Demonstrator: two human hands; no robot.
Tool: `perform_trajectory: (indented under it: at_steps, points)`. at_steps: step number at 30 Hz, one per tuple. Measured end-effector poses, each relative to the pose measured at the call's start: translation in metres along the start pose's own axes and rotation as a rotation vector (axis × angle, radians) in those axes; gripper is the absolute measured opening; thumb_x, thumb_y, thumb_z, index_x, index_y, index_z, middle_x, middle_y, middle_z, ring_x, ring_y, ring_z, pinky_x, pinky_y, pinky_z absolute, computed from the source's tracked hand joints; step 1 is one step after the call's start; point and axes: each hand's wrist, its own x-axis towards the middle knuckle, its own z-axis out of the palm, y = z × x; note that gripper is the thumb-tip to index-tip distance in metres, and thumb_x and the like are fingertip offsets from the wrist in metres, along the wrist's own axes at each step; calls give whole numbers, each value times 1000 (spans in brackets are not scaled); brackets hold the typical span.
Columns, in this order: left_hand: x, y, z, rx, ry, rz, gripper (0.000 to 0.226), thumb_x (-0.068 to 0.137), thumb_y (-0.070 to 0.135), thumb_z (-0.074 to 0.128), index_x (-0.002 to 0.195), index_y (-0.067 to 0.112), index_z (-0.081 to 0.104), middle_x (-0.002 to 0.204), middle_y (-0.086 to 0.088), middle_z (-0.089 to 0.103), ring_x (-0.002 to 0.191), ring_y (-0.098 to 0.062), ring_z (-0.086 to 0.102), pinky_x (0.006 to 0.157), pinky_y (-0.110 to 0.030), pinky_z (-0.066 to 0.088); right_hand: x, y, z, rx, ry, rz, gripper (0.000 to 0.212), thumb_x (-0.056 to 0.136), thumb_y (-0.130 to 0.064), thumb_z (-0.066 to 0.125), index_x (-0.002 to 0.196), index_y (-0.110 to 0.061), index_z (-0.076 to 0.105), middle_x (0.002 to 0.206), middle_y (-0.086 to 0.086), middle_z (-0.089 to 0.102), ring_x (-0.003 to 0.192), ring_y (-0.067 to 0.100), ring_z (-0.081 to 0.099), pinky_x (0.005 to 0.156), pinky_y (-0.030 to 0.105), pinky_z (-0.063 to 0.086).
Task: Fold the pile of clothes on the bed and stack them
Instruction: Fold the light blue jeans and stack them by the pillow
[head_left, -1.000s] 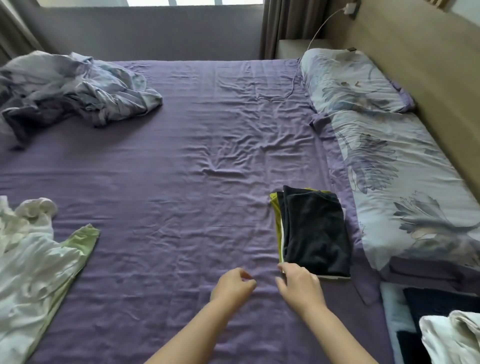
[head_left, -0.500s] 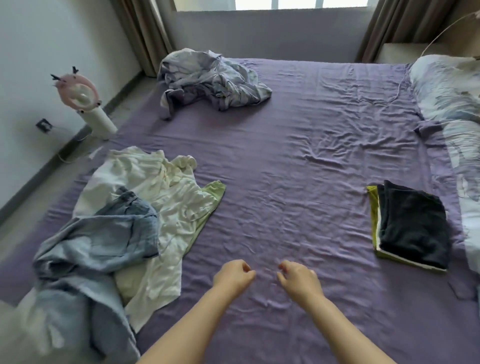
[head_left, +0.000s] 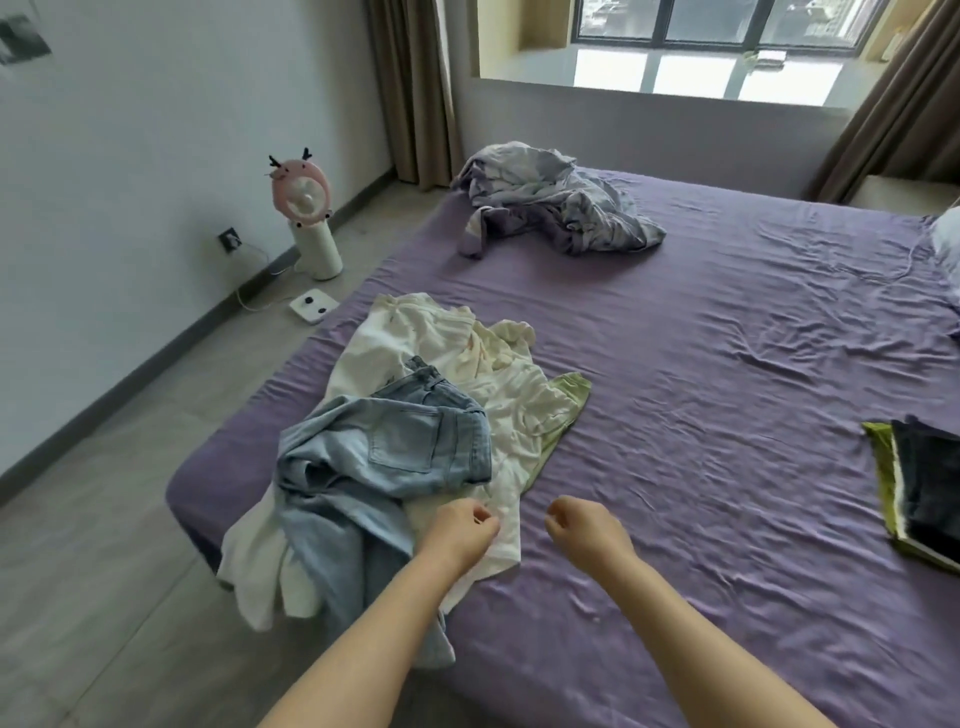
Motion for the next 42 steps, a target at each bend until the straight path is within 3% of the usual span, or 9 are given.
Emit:
perform_trajectory:
  at_steps: [3, 8, 14, 18, 23, 31, 34, 37, 42]
  points:
    - [0, -24, -25, -9, 31, -12, 22, 87, 34, 55, 100, 22, 68, 104, 3, 69, 99, -17, 63, 87, -31, 51, 6, -30, 7, -15, -24, -30, 20, 93, -29, 45, 80, -16, 55, 91, 3, 65, 88, 25, 60, 64, 29, 37]
    - [13, -52, -49, -73, 66, -52, 18, 87, 31, 54, 94, 23, 68, 101, 3, 70, 96, -16, 64, 87, -30, 50, 30, -59, 16, -48, -48, -62, 25, 94, -34, 47, 94, -16, 64, 95, 0, 67, 88, 20, 61, 69, 30, 47]
    - [55, -67, -56, -51, 43, -75, 20, 89, 33, 55, 98, 21, 68, 101, 0, 71, 97, -18, 64, 86, -28, 49, 77, -62, 30, -55, -113, -41, 20, 94, -33, 46, 86, -20, 58, 96, 0, 65, 89, 20, 60, 67, 29, 44]
    - [95, -65, -54, -21, 41, -76, 22, 91, 35, 54, 105, 24, 67, 108, 4, 68, 102, -13, 60, 85, -24, 46, 123, -54, 40, -25, -150, -27, 25, 96, -33, 45, 106, -19, 62, 108, 0, 66, 97, 18, 61, 74, 31, 48]
    - [152, -56, -40, -21, -25, -74, 28, 92, 36, 54, 115, 22, 63, 115, 6, 66, 104, -9, 59, 87, -20, 44, 186, -50, 62, 122, -190, 40, 42, 95, -31, 52, 133, -16, 45, 131, 2, 54, 120, 18, 52, 91, 29, 43]
    - [201, -61, -35, -42, -61, -120, 37, 92, 30, 56, 127, 17, 58, 128, 1, 58, 117, -12, 54, 97, -21, 39, 242, -64, 89, 327, -254, 241, 31, 85, -32, 63, 96, -18, 37, 92, 2, 62, 87, 22, 62, 75, 34, 48]
    - [210, -67, -39, -6, -94, -116, 41, 92, 28, 58, 131, 18, 54, 131, 1, 56, 118, -11, 52, 95, -17, 36, 250, -68, 89, 462, -268, 273, 22, 83, -25, 68, 92, -21, 48, 83, -3, 60, 83, 20, 62, 72, 31, 48]
    - [214, -66, -45, 18, -136, -82, 49, 89, 28, 62, 135, 19, 49, 135, 2, 52, 121, -12, 50, 96, -17, 35, 251, -74, 80, 626, -292, 226, 6, 86, -12, 66, 83, -14, 62, 75, -1, 63, 73, 16, 60, 65, 26, 45]
    - [212, -45, -70, -46, -70, 34, 51, 84, 21, 70, 132, 15, 52, 127, -1, 59, 116, -15, 56, 92, -17, 40, 243, -109, 25, 736, -169, 41, 27, 93, -14, 57, 83, 11, 58, 73, 10, 46, 70, 18, 41, 62, 29, 29]
